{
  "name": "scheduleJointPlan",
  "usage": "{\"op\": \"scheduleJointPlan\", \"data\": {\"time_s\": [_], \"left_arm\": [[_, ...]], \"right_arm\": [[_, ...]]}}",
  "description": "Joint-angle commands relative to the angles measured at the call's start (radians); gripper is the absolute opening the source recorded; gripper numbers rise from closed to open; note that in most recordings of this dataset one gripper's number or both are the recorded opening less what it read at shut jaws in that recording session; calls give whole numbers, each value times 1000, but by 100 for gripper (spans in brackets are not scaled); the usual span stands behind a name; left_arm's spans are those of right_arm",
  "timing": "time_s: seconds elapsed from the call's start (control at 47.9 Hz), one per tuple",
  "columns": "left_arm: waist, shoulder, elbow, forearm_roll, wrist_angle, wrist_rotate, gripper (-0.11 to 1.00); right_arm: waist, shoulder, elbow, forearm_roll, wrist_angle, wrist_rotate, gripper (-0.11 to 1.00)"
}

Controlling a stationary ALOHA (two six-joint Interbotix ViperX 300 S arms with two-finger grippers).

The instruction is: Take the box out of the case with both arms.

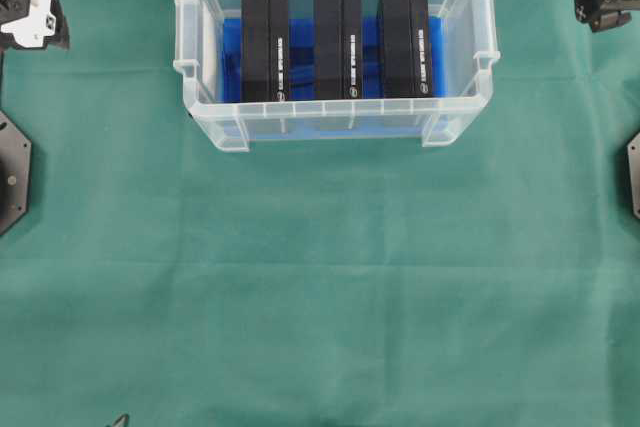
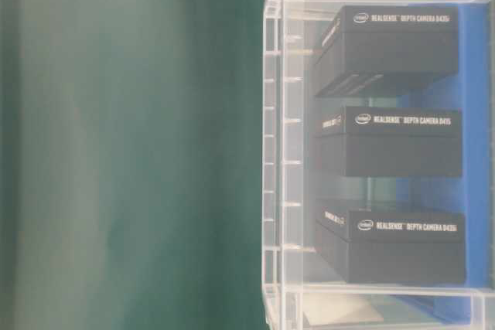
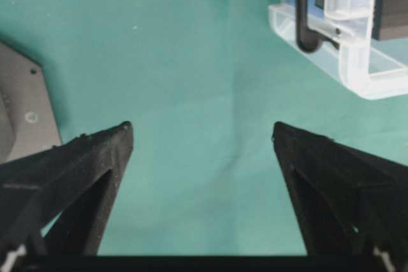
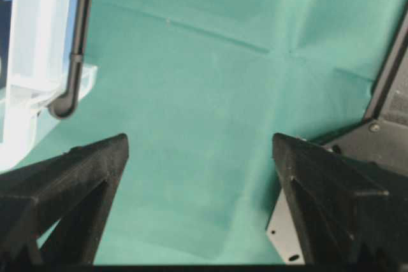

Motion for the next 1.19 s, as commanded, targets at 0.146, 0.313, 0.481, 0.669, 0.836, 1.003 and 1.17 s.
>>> {"op": "scheduleJointPlan", "data": {"time_s": [0.146,0.313,0.481,0.669,0.836,1.003,1.17], "left_arm": [[-5,12,-21,0,11,-8,85],[-5,11,-21,2,25,-35,85],[3,17,-25,3,25,-75,85],[3,69,-55,3,25,-80,85],[-3,163,-124,3,26,-78,85],[-20,267,-209,3,41,-78,85],[-25,347,-281,3,46,-75,85]], "right_arm": [[17,-5,-12,-2,-51,8,96],[17,-5,-11,2,-58,12,96],[17,-2,-14,2,-58,18,96],[17,26,-28,3,-61,83,96],[26,74,-58,14,-63,91,96],[48,146,-112,21,-64,101,96],[64,238,-193,20,-72,103,96]]}}
